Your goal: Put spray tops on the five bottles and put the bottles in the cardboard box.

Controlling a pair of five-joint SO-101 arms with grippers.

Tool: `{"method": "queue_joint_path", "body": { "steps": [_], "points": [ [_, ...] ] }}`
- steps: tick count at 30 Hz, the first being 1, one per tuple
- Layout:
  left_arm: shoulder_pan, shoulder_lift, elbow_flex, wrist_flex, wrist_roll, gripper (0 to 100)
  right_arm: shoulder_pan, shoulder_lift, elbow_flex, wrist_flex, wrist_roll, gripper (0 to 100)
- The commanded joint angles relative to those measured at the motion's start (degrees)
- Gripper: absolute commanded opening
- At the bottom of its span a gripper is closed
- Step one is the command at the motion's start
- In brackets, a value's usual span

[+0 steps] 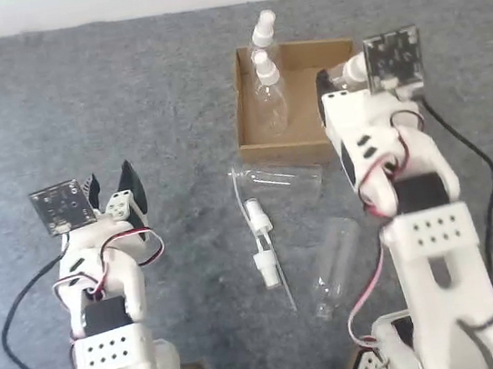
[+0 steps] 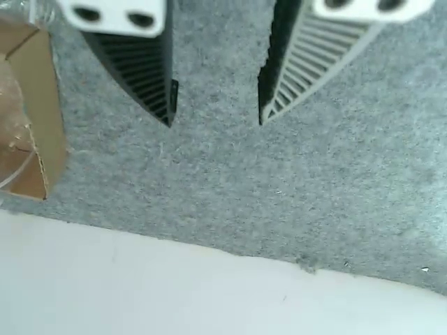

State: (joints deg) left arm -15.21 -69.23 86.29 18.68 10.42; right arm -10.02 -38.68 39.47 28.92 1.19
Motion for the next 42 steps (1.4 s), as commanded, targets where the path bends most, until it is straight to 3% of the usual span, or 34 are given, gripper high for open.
{"method": "queue_joint_path", "body": {
  "steps": [1,20,31,42],
  "points": [
    [-0.18,-0.79,-0.66,-1.67,-0.62,18,0.57,3.38,-6.95,-0.31,0.97,0.9],
    [-0.18,-0.79,-0.57,-1.67,-4.84,18,1.80,23.78,-10.55,-22.73,0.97,0.7],
    [-0.18,-0.79,-0.57,-1.58,-4.84,18,1.80,40.31,-25.67,-22.99,0.97,0.7],
    [-0.18,-0.79,-0.57,-1.58,-4.92,18,1.80,50.59,-31.91,-22.99,0.62,0.7]
  ]
}}
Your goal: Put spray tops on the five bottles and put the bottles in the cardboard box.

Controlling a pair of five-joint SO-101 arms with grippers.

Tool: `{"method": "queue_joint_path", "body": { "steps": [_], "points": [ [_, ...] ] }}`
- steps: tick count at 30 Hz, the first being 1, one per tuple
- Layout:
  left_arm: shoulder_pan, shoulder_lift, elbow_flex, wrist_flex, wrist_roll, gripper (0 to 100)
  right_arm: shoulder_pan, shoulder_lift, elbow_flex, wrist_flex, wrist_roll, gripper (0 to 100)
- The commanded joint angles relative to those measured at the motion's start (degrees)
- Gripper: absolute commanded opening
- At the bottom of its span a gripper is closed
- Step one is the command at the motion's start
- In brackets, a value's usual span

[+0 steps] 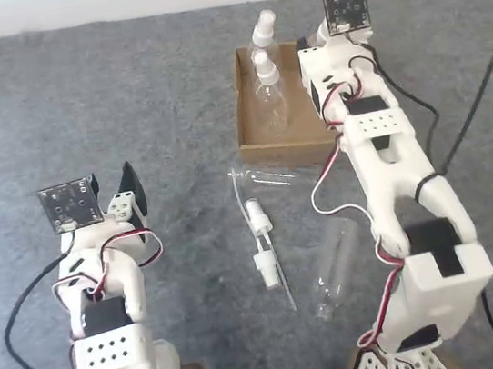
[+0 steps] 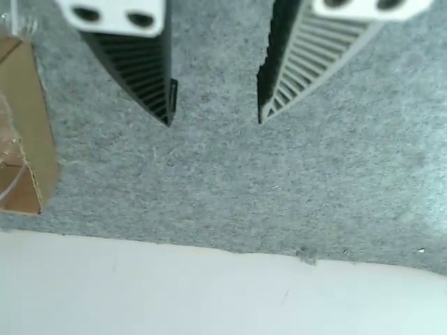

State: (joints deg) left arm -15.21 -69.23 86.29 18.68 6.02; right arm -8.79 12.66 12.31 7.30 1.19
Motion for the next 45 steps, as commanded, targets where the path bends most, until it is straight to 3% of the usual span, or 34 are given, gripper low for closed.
{"method": "queue_joint_path", "body": {
  "steps": [1,27,45],
  "points": [
    [-0.18,-0.79,-0.57,-1.58,-0.53,18,0.57,-0.22,-4.92,-1.36,0.62,0.7],
    [-0.18,-0.79,-0.48,-1.41,-0.53,18,0.40,16.31,-18.02,-1.45,0.88,0.9],
    [-0.18,-0.79,-0.48,-1.41,-0.53,18,0.57,17.27,-19.52,-1.98,0.88,0.9]
  ]
}}
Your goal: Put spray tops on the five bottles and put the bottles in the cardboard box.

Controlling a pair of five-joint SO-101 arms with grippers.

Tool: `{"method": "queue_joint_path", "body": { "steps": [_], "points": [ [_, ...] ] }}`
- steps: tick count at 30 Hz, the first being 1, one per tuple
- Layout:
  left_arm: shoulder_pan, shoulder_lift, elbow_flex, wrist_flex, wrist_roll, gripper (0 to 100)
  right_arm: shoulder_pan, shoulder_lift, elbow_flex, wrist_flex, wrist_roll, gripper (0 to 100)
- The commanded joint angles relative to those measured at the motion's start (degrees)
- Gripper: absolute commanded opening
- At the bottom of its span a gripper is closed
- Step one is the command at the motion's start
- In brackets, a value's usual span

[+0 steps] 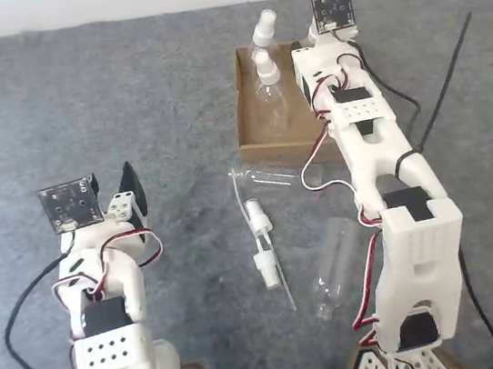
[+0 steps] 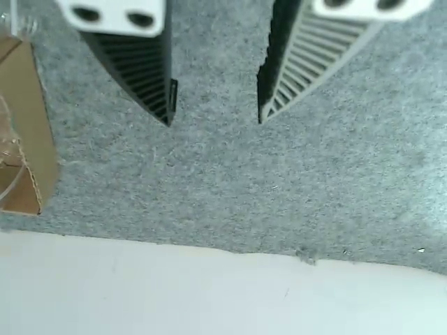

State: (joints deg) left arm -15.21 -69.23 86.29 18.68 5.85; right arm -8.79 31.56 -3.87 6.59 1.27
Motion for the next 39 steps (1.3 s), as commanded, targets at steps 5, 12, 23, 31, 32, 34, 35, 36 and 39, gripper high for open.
{"method": "queue_joint_path", "body": {
  "steps": [5,12,23,31,32,34,35,36,39],
  "points": [
    [-0.18,-0.79,-0.48,-1.41,-0.35,18,0.40,-1.27,-3.34,-1.36,0.79,0.9],
    [-0.18,-0.79,-0.48,-1.41,-0.35,18,0.31,-1.27,-3.34,-1.10,0.79,1.0],
    [-0.18,-0.79,-0.48,-1.41,-0.35,18,0.22,-1.27,-2.99,-0.66,0.88,10.2],
    [-0.18,-0.79,-0.48,-1.49,-0.35,18,0.04,-1.36,-3.16,1.27,0.88,15.7],
    [-0.18,-0.79,-0.48,-1.49,-0.35,18,-0.22,-1.36,-3.16,1.27,0.88,15.8],
    [-0.18,-0.79,-0.48,-1.49,-0.35,18,-0.66,-1.54,-3.08,1.27,0.88,15.8],
    [-0.18,-0.79,-0.48,-1.49,-0.35,18,-1.01,-1.71,-2.99,1.27,0.88,15.9],
    [-0.18,-0.79,-0.48,-1.49,-0.35,18,-1.27,-1.80,-2.99,1.36,0.88,15.9],
    [-0.18,-0.79,-0.48,-1.49,-0.35,18,-1.36,-1.89,-2.99,1.36,0.88,16.0]
  ]
}}
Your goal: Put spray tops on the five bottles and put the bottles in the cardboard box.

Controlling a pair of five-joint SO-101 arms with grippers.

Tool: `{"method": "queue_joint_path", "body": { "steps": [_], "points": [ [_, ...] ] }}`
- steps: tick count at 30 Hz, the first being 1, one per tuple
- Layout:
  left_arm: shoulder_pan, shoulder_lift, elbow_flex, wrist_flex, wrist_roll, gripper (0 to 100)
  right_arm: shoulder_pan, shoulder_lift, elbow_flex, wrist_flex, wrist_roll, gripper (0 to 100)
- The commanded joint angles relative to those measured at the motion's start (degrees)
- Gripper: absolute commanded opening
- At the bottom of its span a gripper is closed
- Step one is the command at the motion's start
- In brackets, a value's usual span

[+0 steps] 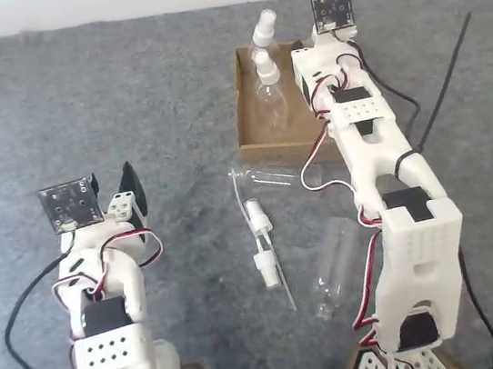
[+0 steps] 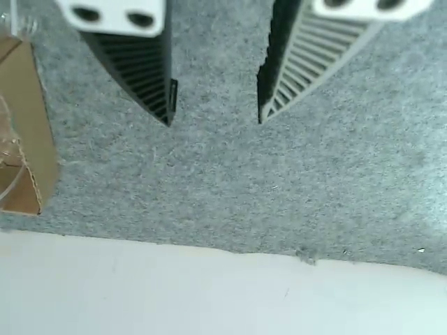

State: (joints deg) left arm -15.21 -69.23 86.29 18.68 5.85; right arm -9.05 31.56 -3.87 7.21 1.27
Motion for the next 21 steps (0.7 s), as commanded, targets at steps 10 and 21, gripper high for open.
{"method": "queue_joint_path", "body": {
  "steps": [10,21],
  "points": [
    [-0.18,-0.79,-0.48,-1.49,-0.35,18,-1.01,-1.89,-2.99,0.92,0.88,16.1],
    [-0.18,-0.79,-0.48,-1.49,-0.35,18,-1.19,-1.89,-3.16,3.12,0.53,27.5]
  ]
}}
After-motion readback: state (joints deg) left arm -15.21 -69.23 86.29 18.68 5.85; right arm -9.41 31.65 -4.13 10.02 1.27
